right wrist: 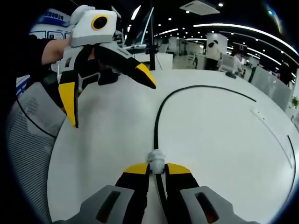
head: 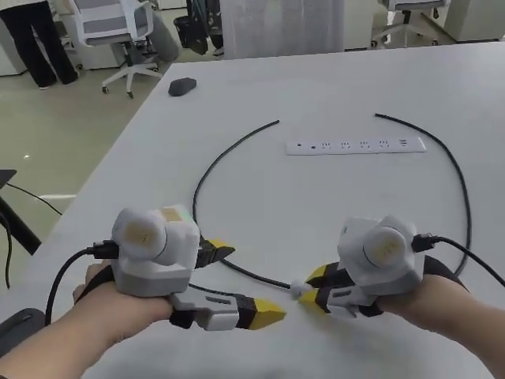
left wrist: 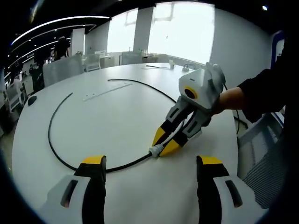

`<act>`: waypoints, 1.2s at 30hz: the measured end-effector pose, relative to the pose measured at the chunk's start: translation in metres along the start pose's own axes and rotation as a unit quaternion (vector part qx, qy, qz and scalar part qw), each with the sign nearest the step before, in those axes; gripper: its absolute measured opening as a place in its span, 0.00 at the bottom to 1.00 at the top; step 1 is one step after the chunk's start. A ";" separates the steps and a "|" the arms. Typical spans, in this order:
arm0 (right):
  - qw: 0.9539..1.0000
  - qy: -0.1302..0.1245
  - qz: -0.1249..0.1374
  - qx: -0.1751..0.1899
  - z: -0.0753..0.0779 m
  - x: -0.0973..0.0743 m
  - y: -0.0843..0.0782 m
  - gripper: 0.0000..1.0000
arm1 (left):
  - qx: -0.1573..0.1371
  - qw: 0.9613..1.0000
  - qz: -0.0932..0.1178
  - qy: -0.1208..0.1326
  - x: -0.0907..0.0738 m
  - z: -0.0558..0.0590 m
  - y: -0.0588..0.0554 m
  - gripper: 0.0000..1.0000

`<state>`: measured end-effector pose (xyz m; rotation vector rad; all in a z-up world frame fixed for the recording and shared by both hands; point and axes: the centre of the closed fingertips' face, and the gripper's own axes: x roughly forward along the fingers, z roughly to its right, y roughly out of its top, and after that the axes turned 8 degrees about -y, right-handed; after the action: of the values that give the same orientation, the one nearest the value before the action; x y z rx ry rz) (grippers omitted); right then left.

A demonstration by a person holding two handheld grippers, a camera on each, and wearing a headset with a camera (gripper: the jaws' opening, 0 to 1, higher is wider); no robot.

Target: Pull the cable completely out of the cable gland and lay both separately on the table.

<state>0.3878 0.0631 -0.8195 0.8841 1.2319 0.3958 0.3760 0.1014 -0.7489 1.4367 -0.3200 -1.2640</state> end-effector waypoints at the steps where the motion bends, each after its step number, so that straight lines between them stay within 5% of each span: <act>1: 1.000 0.003 0.005 -0.019 -0.003 -0.003 0.001 0.08 | 0.000 1.000 0.002 -0.007 0.000 0.003 0.001 0.83; 6: 0.999 0.014 0.006 -0.030 -0.011 -0.023 0.005 0.08 | 0.004 1.000 0.001 -0.023 0.003 0.009 0.004 0.79; 9: 0.999 0.025 0.015 -0.034 -0.016 -0.041 0.008 0.08 | -0.030 0.997 0.022 -0.072 0.008 0.028 0.010 0.72; 11: 0.998 0.037 0.023 -0.043 -0.021 -0.056 0.008 0.08 | -0.039 0.992 0.045 -0.112 0.012 0.044 0.018 0.70; 16: 0.991 0.083 0.054 -0.090 -0.049 -0.086 0.010 0.08 | -0.045 0.983 0.051 -0.173 0.024 0.069 0.023 0.60; 18: 0.988 0.087 0.057 -0.113 -0.059 -0.096 0.008 0.08 | -0.073 0.973 0.050 -0.214 0.027 0.087 0.022 0.58; 22: 0.982 0.073 0.070 -0.162 -0.066 -0.108 0.006 0.07 | -0.061 0.967 0.035 -0.246 0.033 0.104 0.014 0.49; 29: 0.983 0.068 0.081 -0.151 -0.065 -0.119 0.011 0.07 | -0.053 0.965 0.017 -0.255 0.038 0.113 0.007 0.32; 36: 0.982 0.071 0.085 -0.153 -0.068 -0.120 0.014 0.07 | -0.047 0.963 0.032 -0.264 0.037 0.119 0.014 0.24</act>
<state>0.2891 0.0133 -0.7365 0.7061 1.1889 0.7744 0.2996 0.0034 -0.7304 0.9816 -0.6479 -1.5761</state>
